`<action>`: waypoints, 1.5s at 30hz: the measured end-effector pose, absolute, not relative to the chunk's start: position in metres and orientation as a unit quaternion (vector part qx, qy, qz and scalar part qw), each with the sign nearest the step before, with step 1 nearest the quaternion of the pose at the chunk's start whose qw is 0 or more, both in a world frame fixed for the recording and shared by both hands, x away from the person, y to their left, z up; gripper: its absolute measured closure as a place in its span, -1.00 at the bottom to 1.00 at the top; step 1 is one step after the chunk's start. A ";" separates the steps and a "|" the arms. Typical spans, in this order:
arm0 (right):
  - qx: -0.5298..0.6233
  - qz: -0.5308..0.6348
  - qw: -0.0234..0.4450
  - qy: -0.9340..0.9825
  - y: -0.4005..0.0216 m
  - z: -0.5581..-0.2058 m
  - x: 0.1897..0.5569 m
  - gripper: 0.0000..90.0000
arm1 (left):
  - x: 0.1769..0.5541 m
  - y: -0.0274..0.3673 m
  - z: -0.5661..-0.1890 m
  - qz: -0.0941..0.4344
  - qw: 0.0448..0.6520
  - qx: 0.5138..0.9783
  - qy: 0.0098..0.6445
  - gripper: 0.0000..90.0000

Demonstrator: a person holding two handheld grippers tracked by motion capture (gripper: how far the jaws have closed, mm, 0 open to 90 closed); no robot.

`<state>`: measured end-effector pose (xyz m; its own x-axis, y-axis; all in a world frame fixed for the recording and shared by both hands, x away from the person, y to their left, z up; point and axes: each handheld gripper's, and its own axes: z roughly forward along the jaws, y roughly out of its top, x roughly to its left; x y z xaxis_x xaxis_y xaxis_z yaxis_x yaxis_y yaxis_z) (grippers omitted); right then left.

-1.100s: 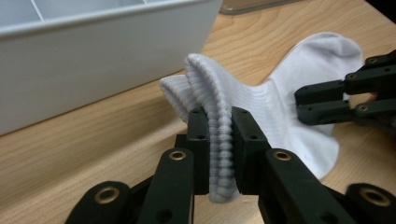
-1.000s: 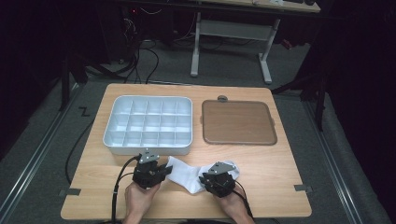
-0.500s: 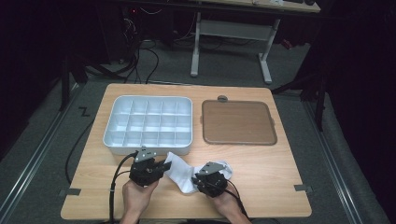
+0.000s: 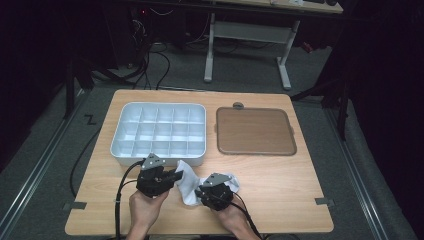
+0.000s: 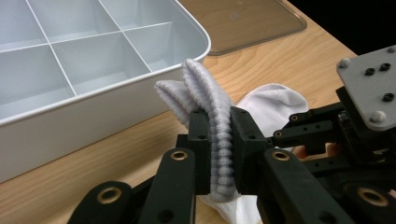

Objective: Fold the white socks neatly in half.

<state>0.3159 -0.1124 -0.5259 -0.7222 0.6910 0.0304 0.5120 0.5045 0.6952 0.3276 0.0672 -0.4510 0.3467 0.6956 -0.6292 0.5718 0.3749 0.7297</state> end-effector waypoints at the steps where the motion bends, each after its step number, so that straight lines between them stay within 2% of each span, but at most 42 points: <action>1: 0.351 0.353 0.127 0.858 -0.112 -0.526 0.316 0.67 | 0.327 0.067 -0.450 0.051 0.601 0.559 0.569 0.79; 27: 0.331 0.354 0.102 0.869 -0.099 -0.522 0.322 0.51 | 0.334 0.051 -0.454 0.040 0.586 0.574 0.571 0.79; 37: 0.343 0.374 0.124 0.853 -0.114 -0.498 0.320 0.43 | 0.335 0.051 -0.455 0.049 0.583 0.580 0.567 0.80; 45: 0.395 0.397 0.149 0.815 -0.164 -0.485 0.321 0.36 | 0.332 0.045 -0.453 0.055 0.582 0.586 0.561 0.80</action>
<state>0.3206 -0.1637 -0.4851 -0.6433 0.7623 0.0706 0.5257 0.3728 0.7646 0.3321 0.0453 -0.4526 0.3646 0.7216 -0.5885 0.5932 0.3072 0.7442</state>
